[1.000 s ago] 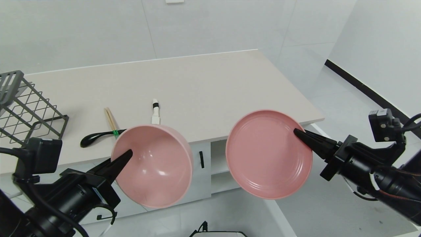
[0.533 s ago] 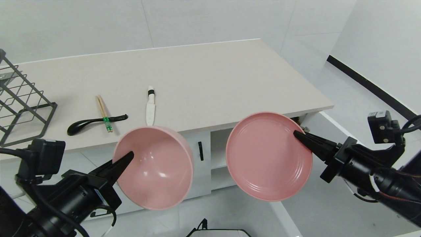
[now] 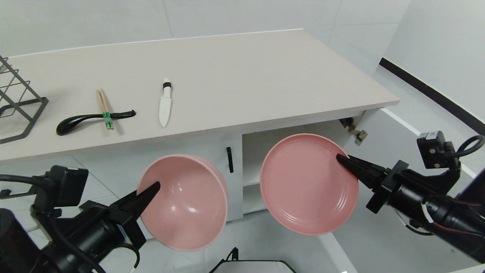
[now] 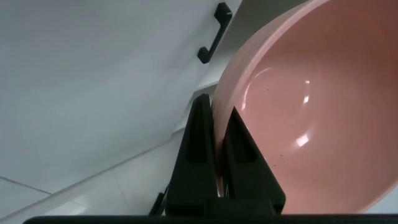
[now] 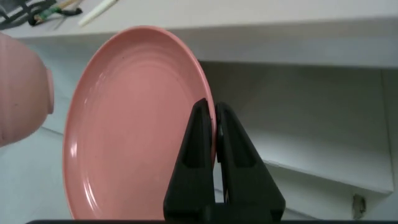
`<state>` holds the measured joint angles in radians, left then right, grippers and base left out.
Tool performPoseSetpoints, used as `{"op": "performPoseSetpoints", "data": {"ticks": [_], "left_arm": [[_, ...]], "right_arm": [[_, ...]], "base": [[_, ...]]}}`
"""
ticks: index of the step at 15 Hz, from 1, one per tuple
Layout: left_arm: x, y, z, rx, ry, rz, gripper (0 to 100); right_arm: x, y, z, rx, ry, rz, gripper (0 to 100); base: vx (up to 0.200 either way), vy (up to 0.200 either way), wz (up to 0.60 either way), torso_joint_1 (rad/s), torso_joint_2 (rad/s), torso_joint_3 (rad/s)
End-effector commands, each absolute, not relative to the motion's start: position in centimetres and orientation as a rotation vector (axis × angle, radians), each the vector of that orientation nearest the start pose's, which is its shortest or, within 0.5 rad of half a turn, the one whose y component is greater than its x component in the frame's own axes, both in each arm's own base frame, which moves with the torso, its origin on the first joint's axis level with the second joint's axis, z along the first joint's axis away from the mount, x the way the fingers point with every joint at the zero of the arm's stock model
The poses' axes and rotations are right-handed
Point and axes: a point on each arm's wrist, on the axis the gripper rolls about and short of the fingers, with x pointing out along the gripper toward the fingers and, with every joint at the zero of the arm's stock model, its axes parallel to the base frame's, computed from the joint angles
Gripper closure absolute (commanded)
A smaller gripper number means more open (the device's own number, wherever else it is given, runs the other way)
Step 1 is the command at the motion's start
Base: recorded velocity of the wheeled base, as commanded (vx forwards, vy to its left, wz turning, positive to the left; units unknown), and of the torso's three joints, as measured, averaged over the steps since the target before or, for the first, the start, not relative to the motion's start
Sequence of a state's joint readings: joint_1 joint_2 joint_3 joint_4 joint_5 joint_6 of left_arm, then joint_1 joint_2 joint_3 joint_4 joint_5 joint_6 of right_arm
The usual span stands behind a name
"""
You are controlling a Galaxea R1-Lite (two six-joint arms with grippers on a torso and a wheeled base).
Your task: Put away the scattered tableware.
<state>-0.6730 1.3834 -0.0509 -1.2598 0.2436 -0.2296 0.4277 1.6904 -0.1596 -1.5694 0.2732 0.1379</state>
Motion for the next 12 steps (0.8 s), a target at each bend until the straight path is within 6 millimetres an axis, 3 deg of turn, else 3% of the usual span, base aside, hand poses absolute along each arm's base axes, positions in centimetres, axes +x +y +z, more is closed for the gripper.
{"op": "performPoseSetpoints", "data": {"ticks": [1,4,12], "left_arm": [[12.6,-9.8,12.9,-0.175,0.149,-0.437,100],[12.6,-10.0,12.8,-0.171,0.156,-0.448,100],[12.8,-10.2,12.3,-0.157,0.183,-0.446,100]], "right_arm": [[20.0,9.8,12.4,0.13,0.038,0.702,100],[20.1,9.8,12.3,0.13,0.041,0.7,100],[20.8,9.9,10.8,0.125,0.109,0.686,100]], "base": [[0.0,0.0,0.0,-0.295,0.36,0.115],[0.0,0.0,0.0,-0.204,0.38,0.225],[0.0,0.0,0.0,-0.054,0.38,0.308]]}}
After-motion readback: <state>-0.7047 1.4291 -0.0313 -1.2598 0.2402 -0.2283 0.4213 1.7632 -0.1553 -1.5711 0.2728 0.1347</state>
